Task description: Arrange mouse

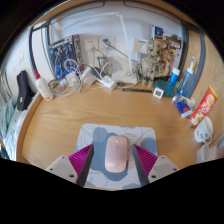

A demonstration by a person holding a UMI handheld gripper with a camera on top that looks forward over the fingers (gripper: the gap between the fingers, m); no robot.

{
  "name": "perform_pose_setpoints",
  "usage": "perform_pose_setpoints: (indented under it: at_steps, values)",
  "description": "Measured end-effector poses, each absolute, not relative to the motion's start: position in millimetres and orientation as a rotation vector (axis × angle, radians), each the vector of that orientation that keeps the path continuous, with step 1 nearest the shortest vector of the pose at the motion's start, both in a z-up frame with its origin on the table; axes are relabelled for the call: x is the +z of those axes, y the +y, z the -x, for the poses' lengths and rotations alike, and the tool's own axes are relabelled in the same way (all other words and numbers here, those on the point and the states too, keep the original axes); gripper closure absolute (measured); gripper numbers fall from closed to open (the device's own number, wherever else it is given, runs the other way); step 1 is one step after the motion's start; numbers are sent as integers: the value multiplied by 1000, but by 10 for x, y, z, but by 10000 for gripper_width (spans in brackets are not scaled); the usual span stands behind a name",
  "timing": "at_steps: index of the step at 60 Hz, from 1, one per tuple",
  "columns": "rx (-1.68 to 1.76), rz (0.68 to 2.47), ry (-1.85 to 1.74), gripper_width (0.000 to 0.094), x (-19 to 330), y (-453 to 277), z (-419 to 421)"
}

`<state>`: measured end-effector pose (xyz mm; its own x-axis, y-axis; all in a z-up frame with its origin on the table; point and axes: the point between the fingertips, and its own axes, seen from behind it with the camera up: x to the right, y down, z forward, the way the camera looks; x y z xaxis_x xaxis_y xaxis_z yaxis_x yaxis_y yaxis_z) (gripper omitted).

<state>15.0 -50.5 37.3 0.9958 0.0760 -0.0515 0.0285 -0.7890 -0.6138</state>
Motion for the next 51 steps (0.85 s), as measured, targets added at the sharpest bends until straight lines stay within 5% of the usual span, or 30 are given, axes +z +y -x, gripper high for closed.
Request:
perform_pose_setpoints:
  at_steps: [26, 51]
  values:
    - [66, 2239, -54, 179, 2308, -367, -701]
    - [59, 2150, -44, 192, 2814, -472, -1084]
